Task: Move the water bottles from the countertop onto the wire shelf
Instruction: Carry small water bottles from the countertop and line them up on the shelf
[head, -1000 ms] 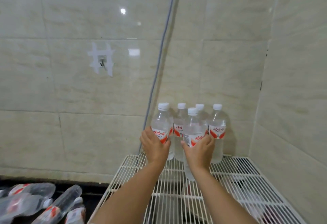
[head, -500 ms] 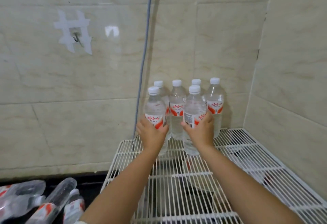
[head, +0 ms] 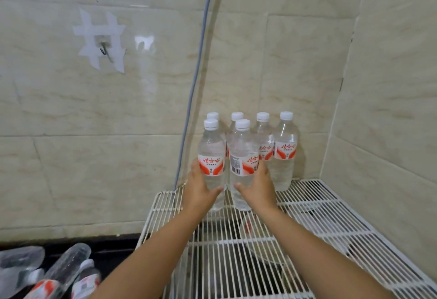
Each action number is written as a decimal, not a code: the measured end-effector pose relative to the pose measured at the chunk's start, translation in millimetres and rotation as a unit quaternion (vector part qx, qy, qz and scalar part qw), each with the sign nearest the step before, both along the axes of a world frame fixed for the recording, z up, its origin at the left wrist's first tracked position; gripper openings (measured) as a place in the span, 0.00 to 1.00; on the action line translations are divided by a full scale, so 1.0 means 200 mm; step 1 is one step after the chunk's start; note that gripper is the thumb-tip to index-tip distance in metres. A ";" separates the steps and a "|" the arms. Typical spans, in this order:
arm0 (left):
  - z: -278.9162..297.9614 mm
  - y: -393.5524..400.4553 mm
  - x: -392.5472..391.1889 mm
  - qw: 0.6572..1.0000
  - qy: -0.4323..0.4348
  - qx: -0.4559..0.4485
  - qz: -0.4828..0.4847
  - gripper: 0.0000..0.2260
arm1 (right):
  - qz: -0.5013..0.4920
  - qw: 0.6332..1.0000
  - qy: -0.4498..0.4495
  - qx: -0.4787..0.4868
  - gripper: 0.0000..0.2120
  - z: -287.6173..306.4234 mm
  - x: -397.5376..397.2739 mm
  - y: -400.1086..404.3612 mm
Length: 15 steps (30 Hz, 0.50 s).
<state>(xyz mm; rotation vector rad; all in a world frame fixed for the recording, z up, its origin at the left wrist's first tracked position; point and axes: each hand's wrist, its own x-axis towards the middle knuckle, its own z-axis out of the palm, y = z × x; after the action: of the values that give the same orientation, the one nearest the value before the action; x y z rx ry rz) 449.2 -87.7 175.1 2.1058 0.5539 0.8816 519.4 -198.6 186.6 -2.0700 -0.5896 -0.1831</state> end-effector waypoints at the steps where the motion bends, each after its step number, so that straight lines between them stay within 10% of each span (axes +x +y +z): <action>1: 0.00 -0.01 0.00 1.000 0.000 0.005 0.008 0.41 | -0.012 1.000 -0.009 -0.016 0.38 0.00 -0.01 0.02; 15: 0.07 0.09 -0.03 0.987 0.117 0.018 -0.104 0.44 | 0.001 0.995 0.036 -0.093 0.46 -0.07 0.05 -0.01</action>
<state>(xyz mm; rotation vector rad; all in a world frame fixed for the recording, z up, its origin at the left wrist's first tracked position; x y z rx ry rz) 442.4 -69.2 189.9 2.2676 0.4291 0.5337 529.8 -199.8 172.1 -2.2462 -0.5833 -0.0534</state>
